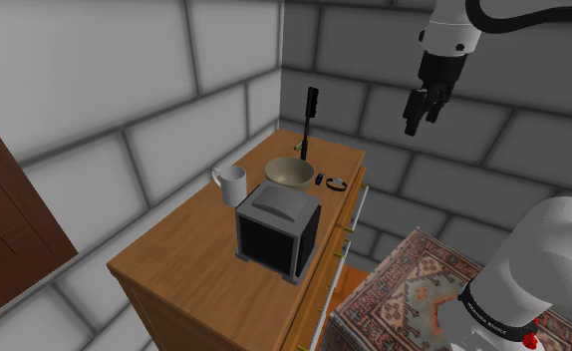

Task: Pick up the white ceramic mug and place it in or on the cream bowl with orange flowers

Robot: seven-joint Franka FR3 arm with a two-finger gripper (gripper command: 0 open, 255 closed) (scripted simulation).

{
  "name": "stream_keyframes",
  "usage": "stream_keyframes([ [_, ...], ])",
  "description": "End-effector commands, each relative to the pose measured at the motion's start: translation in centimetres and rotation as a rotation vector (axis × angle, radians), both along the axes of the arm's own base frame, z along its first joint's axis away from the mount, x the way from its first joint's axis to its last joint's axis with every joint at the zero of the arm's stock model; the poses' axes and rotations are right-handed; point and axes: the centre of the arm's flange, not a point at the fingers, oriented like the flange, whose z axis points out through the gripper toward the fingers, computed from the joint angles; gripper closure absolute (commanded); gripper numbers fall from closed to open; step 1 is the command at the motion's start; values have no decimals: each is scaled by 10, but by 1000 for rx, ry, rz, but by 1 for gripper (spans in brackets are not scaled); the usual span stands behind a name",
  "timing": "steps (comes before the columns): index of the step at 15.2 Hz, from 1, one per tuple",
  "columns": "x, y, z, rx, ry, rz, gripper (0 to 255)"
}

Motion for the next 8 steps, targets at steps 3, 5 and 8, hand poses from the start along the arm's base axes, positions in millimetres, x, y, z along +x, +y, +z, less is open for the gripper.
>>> stream_keyframes([
  [3, 20, 13, -11, 7, 3, -2, 0],
  [5, 40, 26, -21, 14, 5, -4, 0],
  [8, 70, 46, -37, 25, 9, -8, 0],
])
